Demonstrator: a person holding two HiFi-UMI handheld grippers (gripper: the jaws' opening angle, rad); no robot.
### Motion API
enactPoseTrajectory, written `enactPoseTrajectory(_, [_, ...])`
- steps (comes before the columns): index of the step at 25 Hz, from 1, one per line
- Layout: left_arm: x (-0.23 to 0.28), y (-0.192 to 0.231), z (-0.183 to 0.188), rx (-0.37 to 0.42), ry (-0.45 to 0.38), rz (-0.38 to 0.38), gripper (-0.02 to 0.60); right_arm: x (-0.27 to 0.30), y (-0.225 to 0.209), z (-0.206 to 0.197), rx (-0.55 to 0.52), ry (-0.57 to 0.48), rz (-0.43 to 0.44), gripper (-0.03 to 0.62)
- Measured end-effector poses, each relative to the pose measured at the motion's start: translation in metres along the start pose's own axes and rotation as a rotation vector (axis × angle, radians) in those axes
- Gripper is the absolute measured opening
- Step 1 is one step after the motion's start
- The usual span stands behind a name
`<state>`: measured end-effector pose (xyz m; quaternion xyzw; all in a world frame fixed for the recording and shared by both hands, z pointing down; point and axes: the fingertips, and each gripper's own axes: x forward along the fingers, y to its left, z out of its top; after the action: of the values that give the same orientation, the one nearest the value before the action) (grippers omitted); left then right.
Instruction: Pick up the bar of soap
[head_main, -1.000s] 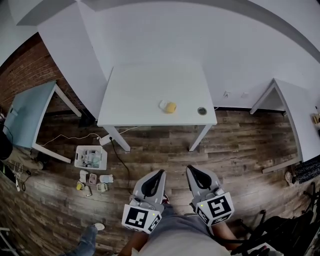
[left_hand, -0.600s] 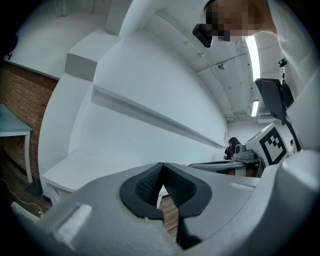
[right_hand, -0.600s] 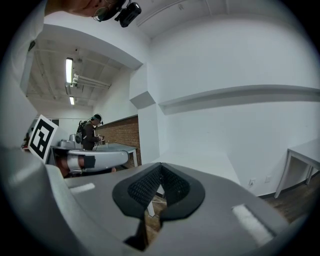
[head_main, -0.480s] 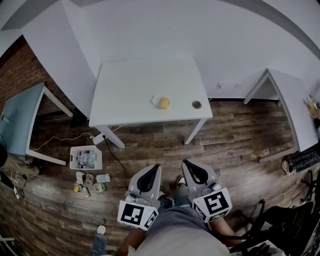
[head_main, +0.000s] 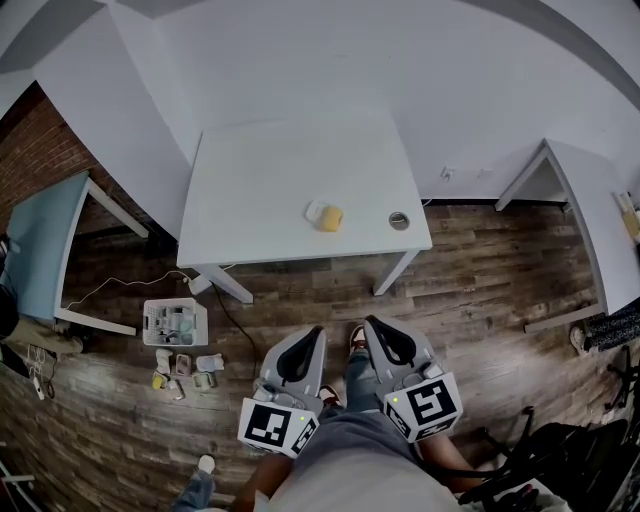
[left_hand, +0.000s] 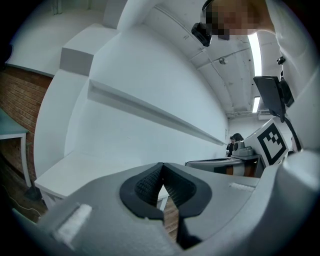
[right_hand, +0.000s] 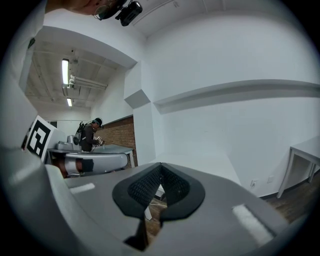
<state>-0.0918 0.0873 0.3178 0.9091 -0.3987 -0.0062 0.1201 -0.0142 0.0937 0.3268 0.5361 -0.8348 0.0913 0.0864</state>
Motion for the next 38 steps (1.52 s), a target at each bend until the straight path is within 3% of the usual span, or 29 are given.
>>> enactPoseTrajectory(16, [0.131,0.048,0.003,-0.033,0.033,0.031,0.002,0.102,-0.100,0.010,0.018,0.051,0.045,0.002])
enactPoseTrajectory(26, [0.207,0.072,-0.005,-0.061,0.068,0.097,0.003,0.158,-0.166,0.008,0.029,0.076,0.117,0.002])
enactPoseTrajectory(31, [0.226,0.087,-0.015,-0.087,0.097,0.150,0.003,0.184,-0.187,-0.002,0.053,0.116,0.154,0.002])
enactPoseTrajectory(38, [0.243,0.097,-0.042,-0.107,0.156,0.170,0.003,0.211,-0.199,-0.018,0.078,0.156,0.193,0.002])
